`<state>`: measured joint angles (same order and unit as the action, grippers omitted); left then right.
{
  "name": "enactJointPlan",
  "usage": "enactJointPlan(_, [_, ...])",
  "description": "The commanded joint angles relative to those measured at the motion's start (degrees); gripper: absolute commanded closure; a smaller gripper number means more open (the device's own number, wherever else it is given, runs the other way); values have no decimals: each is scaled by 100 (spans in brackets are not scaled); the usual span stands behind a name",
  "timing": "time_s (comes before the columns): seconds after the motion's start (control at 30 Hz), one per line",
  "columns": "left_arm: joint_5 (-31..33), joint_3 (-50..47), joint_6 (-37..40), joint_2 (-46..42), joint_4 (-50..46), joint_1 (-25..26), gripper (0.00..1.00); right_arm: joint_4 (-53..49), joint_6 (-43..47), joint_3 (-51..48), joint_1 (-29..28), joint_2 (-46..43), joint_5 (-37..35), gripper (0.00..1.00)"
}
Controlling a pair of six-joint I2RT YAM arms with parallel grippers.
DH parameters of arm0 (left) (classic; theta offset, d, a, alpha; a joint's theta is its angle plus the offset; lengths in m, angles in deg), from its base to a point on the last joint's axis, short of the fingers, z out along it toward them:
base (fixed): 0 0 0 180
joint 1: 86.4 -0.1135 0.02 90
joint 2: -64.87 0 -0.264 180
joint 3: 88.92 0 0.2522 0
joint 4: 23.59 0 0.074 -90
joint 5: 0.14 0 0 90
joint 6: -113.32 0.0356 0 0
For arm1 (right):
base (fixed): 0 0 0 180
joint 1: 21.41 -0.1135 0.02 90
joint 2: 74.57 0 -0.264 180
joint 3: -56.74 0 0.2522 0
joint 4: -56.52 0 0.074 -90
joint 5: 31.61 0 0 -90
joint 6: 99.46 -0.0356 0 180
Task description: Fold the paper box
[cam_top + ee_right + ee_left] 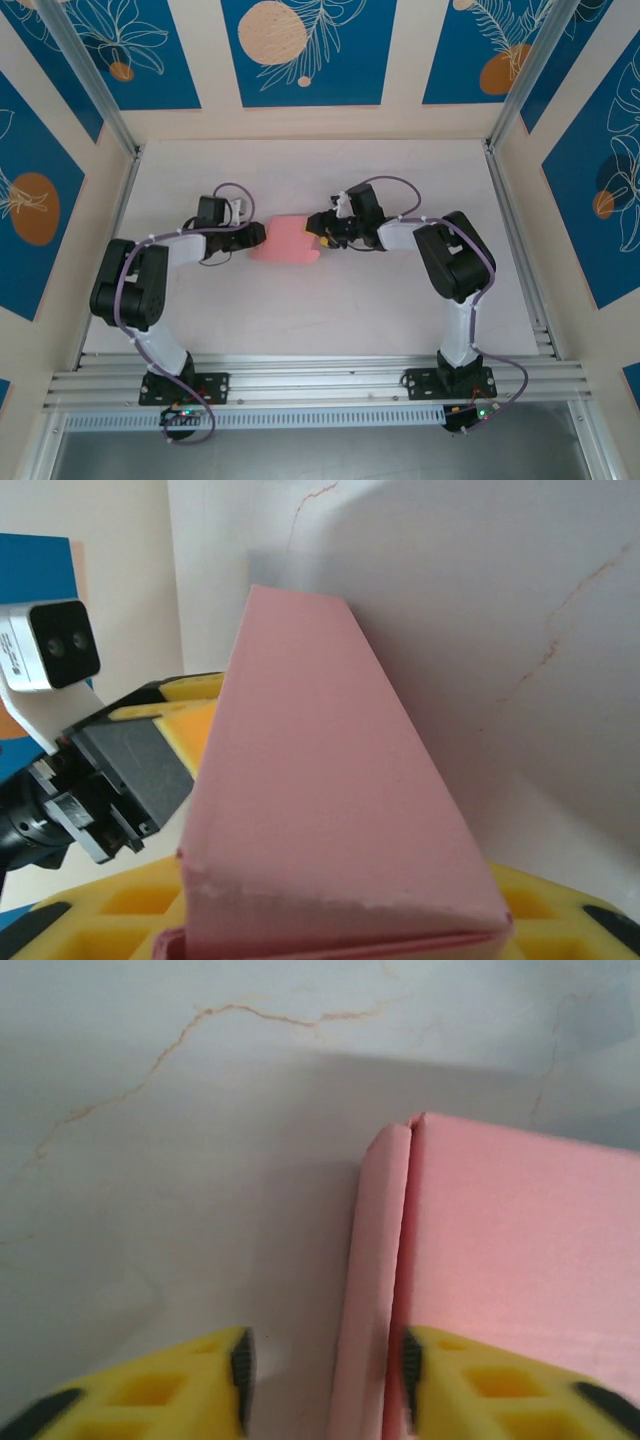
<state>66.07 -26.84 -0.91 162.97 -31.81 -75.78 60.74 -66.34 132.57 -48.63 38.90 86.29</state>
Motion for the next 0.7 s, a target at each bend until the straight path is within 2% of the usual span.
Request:
enactJointPlan(0.0, [34,-265,235,-620,220,-31,29,-137,-272,-45,88,-220,412,54])
enactJointPlan(0.1, [51,-695,746,-1311,947,-23,5,-557,-452,3,229,-444,726,54])
enactJointPlan(0.13, [-23,-864,978,-1519,1245,-5,1,-674,-502,24,285,-497,826,54])
enactJointPlan(0.23, [-259,-1452,2122,-2259,2145,271,1,-1092,-732,90,459,-673,1202,54])
enactJointPlan(0.33, [-343,-2001,3936,-2974,2451,942,1,-1145,-1149,63,662,-751,1618,54])
enactJointPlan(0.4, [-176,-2299,4962,-3328,2526,1390,1,-1011,-1448,-7,771,-771,1878,54])
enactJointPlan(0.53, [191,-2328,5913,-3605,2087,1797,1,-1248,-1559,44,815,-786,2149,54])
enactJointPlan(0.67, [1006,-2088,6625,-3293,1705,2291,1,-1319,-1655,75,751,-808,2293,54])
